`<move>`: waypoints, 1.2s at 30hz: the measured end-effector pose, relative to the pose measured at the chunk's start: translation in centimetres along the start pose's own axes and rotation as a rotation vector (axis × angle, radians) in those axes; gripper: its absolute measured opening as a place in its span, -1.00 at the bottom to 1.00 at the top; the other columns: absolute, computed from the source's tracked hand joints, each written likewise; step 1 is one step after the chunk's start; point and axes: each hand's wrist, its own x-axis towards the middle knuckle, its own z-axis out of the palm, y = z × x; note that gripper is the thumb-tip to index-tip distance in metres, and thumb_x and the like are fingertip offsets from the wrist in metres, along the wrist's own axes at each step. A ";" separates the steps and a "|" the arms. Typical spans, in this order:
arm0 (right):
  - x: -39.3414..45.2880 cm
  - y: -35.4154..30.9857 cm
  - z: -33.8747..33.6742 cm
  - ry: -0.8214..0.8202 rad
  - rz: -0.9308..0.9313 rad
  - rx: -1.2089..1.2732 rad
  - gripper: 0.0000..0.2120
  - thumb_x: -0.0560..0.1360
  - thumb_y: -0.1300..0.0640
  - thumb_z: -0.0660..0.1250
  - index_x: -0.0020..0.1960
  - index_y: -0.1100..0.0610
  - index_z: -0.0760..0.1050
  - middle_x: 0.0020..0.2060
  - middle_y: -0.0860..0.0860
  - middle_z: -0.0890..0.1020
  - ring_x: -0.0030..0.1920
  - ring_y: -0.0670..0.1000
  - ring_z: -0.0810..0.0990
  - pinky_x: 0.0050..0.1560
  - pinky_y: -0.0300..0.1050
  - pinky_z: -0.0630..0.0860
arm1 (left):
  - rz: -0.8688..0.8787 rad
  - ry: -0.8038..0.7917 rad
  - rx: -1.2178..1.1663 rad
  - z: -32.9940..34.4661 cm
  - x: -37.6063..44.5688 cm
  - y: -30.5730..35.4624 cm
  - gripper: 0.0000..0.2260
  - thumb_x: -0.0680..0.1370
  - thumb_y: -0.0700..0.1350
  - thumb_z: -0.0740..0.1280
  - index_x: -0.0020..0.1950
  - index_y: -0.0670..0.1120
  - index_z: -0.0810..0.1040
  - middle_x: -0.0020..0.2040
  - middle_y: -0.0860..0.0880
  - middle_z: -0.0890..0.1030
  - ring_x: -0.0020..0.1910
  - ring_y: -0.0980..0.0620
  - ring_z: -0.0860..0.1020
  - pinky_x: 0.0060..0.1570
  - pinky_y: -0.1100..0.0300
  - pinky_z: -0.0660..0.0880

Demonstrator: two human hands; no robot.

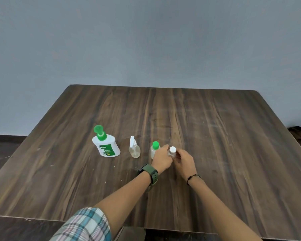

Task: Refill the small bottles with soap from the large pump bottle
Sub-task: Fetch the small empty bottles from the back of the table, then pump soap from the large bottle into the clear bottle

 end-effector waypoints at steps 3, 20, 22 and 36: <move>0.0 -0.8 -0.1 -0.006 0.024 0.013 -0.71 0.48 0.20 0.32 0.19 0.21 0.48 0.06 0.11 0.60 0.05 0.07 0.57 0.05 -0.22 0.42 | 0.012 0.025 0.046 -0.4 -0.1 0.4 -0.70 0.51 -0.30 0.19 0.24 -0.28 0.40 0.16 -0.25 0.55 0.18 -0.19 0.49 0.22 0.08 0.36; 0.1 -2.9 -1.2 -0.039 0.081 -0.018 -0.49 0.46 0.15 0.35 0.36 0.20 0.31 0.24 0.12 0.49 0.27 0.12 0.45 0.28 -0.03 0.39 | 0.096 0.055 0.105 -1.3 -0.7 1.9 -0.54 0.54 -0.31 0.16 0.43 -0.24 0.19 0.39 -0.19 0.37 0.37 -0.10 0.34 0.27 0.18 0.30; -0.2 -3.5 -2.0 -0.055 0.072 -0.072 -0.29 0.45 0.12 0.37 0.47 0.21 0.08 0.40 0.13 0.33 0.40 0.12 0.28 0.38 -0.03 0.25 | 0.146 0.061 0.120 -1.6 -1.5 2.3 -0.56 0.54 -0.31 0.16 0.42 -0.24 0.20 0.40 -0.20 0.36 0.40 -0.09 0.30 0.30 0.20 0.25; -5.7 -19.5 1.1 -0.049 -0.416 0.149 -0.47 0.44 0.24 0.30 0.39 0.17 0.30 0.29 -0.05 0.43 0.31 -0.08 0.38 0.37 -0.17 0.27 | 0.257 0.599 -0.378 -12.9 -11.8 -4.4 -0.66 0.49 -0.35 0.26 0.16 -0.01 0.54 0.06 0.14 0.60 0.01 0.41 0.53 0.10 0.40 0.46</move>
